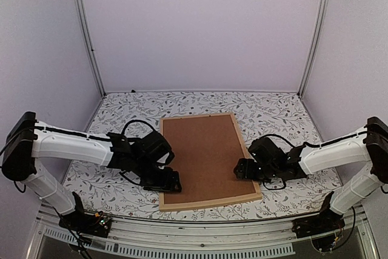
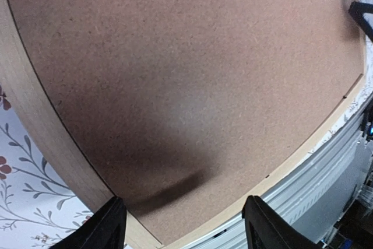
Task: Put the photo into the frame
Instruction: Adjust the photo frame at the center of the board.
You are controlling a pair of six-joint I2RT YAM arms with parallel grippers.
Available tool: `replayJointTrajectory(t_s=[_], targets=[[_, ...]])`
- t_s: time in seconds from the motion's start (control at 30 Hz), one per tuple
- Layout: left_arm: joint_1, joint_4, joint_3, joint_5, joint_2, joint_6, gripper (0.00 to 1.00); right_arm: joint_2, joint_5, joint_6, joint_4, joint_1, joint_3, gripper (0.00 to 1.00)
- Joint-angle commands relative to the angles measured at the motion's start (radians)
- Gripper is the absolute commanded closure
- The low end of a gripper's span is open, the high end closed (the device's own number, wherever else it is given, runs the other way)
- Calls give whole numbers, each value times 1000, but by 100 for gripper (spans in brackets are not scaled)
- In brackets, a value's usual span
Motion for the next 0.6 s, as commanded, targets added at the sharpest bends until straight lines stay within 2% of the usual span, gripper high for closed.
replayJointTrajectory(t_s=[0.0,0.17,0.3,0.57], targets=[[-67,114,1,-80,157,64,28,121,-453,89,161,91,-12,15],[-69,103,-4,-125,106,51,27,113,-444,82,135,91,-2,15],[-73,64,15,-157,124,52,27,112,-436,76,119,91,8,14],[-118,-68,108,-316,130,70,22,106,-418,68,89,91,13,14]])
